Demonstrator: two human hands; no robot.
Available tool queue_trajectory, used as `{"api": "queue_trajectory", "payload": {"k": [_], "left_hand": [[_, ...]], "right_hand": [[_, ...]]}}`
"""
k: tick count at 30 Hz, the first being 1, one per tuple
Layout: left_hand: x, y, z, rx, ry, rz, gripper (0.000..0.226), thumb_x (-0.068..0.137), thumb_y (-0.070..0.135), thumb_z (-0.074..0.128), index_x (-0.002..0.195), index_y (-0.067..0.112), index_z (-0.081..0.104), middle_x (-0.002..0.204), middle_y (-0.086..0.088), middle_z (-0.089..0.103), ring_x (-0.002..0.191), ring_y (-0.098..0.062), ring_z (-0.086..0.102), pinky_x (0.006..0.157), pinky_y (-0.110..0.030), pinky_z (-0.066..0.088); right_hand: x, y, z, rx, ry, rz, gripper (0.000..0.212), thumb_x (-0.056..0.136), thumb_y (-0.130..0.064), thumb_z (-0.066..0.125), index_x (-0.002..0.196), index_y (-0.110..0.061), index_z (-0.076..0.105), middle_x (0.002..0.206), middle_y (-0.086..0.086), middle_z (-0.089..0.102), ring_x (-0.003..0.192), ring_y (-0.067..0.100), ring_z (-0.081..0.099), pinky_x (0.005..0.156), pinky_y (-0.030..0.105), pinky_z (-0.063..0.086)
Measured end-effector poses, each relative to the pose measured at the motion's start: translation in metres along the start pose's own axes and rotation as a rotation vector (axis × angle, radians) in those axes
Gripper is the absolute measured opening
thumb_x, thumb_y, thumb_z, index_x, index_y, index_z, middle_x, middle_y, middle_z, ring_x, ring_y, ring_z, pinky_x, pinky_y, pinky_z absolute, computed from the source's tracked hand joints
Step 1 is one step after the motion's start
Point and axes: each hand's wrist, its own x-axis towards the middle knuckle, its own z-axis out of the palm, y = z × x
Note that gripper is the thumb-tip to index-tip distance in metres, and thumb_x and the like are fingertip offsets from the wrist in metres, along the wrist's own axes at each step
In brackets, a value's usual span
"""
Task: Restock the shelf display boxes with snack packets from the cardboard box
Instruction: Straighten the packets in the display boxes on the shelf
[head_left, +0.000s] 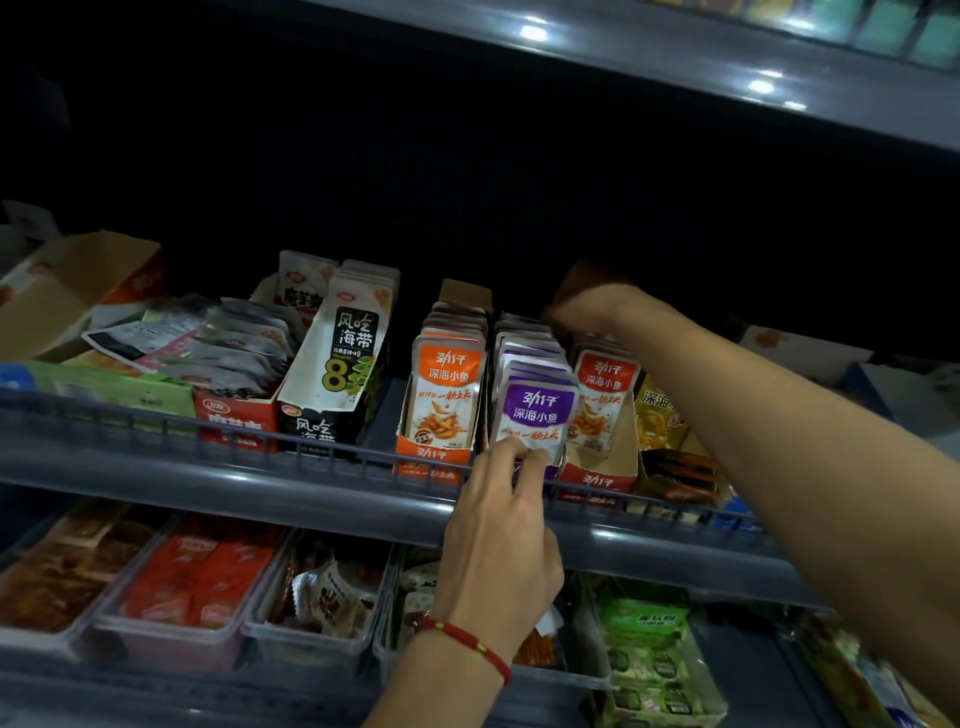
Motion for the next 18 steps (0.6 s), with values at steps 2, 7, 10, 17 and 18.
{"api": "queue_trajectory", "payload": {"k": [2,7,10,17,18], "left_hand": [[0.0,0.001,0.0,0.012,-0.001,-0.004,0.068,0.091,0.018,0.065,0.152,0.025,0.035,0.15,0.01,0.022,0.142,-0.009,0.026,0.114,-0.03,0.042],[0.0,0.0,0.0,0.02,-0.009,-0.003,0.069,0.09,0.018,0.066,0.152,0.024,0.036,0.15,0.01,0.022,0.141,-0.009,0.027,0.112,-0.029,0.043],[0.0,0.001,-0.001,0.005,-0.007,0.0,0.068,0.091,0.018,0.065,0.152,0.022,0.036,0.151,0.009,0.022,0.142,-0.009,0.027,0.115,-0.029,0.039],[0.001,0.001,-0.002,0.006,-0.005,-0.007,0.066,0.091,0.019,0.064,0.151,0.021,0.036,0.15,0.007,0.024,0.142,-0.011,0.027,0.115,-0.031,0.04],[0.001,0.002,-0.002,0.006,-0.007,-0.009,0.067,0.092,0.02,0.063,0.152,0.022,0.034,0.151,0.007,0.021,0.143,-0.011,0.025,0.116,-0.031,0.039]], "right_hand": [[0.0,-0.005,0.003,0.044,-0.057,0.057,0.048,0.099,-0.053,0.053,0.134,-0.019,0.057,0.124,0.007,0.06,0.114,0.025,0.059,0.089,0.036,0.045],[-0.001,-0.027,0.021,-0.07,-0.111,0.064,0.079,0.09,-0.072,0.05,0.154,-0.029,0.035,0.161,0.01,0.034,0.148,0.035,0.03,0.119,0.053,0.026],[-0.004,-0.034,0.026,-0.122,-0.075,0.07,0.081,0.088,-0.071,0.056,0.152,-0.026,0.039,0.156,0.01,0.041,0.144,0.036,0.035,0.117,0.053,0.029],[-0.004,-0.034,0.031,-0.082,-0.026,0.079,0.077,0.089,-0.065,0.061,0.151,-0.025,0.038,0.153,0.011,0.042,0.14,0.037,0.038,0.115,0.051,0.032],[-0.003,-0.034,0.032,-0.071,-0.036,0.08,0.079,0.09,-0.066,0.059,0.153,-0.026,0.035,0.155,0.011,0.04,0.142,0.037,0.035,0.117,0.052,0.029]]}}
